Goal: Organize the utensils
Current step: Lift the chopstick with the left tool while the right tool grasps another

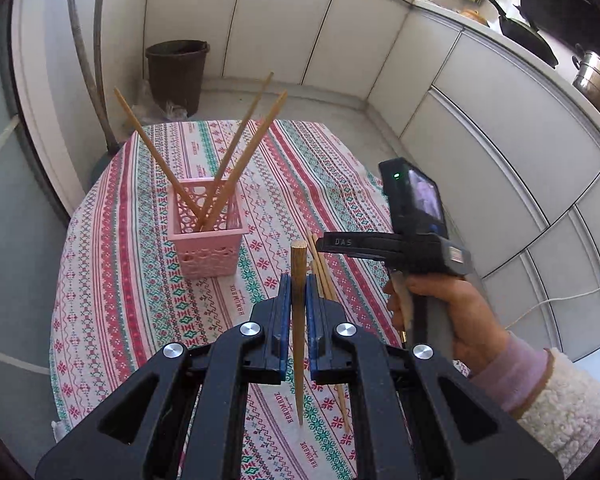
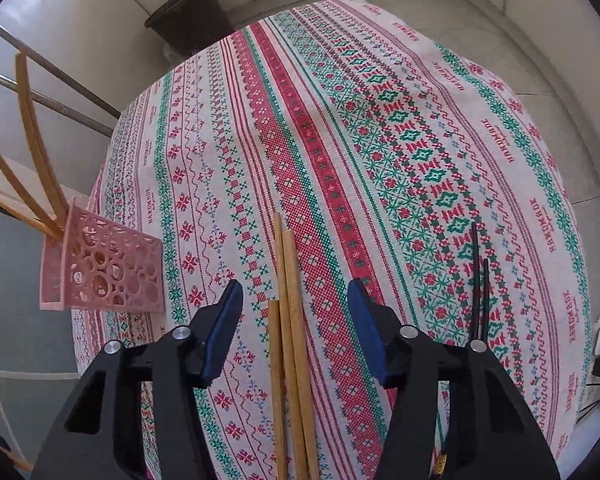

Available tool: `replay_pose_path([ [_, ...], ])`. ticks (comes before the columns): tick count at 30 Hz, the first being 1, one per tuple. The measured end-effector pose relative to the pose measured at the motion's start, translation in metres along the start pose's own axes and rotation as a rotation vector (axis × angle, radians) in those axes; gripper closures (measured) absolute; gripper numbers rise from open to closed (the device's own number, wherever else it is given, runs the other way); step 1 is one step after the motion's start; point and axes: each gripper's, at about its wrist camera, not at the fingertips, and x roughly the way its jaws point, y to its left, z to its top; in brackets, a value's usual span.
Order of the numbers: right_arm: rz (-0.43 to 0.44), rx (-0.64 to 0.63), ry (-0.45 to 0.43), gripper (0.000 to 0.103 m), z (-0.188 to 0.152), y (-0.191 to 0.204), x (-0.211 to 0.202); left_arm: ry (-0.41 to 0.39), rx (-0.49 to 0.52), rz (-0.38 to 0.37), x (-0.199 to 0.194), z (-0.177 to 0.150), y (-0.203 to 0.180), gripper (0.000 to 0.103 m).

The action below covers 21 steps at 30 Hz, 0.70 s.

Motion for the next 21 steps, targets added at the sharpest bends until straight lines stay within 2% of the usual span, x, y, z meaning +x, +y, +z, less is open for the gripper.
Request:
replay_pose_path([
  [3, -0.029, 0.001, 0.005, 0.069, 0.005, -0.002, 0.009, 0.003, -0.002, -0.005, -0.002, 0.0, 0.003, 0.097],
  [6, -0.046, 0.0, 0.007, 0.073, 0.008, -0.003, 0.015, -0.002, -0.008, -0.007, -0.003, 0.001, 0.006, 0.097],
  [11, -0.073, -0.038, 0.006, 0.073, 0.01, 0.009, 0.021, -0.004, -0.026, -0.007, -0.006, 0.001, 0.013, 0.097],
  [15, -0.174, -0.136, -0.003, 0.071, 0.004, 0.03, 0.028, 0.0, -0.039, -0.002, -0.007, 0.0, 0.016, 0.097],
  [18, -0.259, -0.233, -0.05, 0.073, -0.005, 0.047, 0.033, -0.005, -0.038, 0.007, -0.01, 0.0, 0.016, 0.097],
  [20, -0.245, -0.223, -0.054, 0.073, -0.005, 0.046, 0.034, -0.009, -0.036, 0.009, -0.011, 0.0, 0.016, 0.097],
  [21, -0.224, -0.194, -0.055, 0.08, -0.002, 0.041, 0.032, -0.013, -0.034, 0.01, -0.012, 0.001, 0.016, 0.096],
])
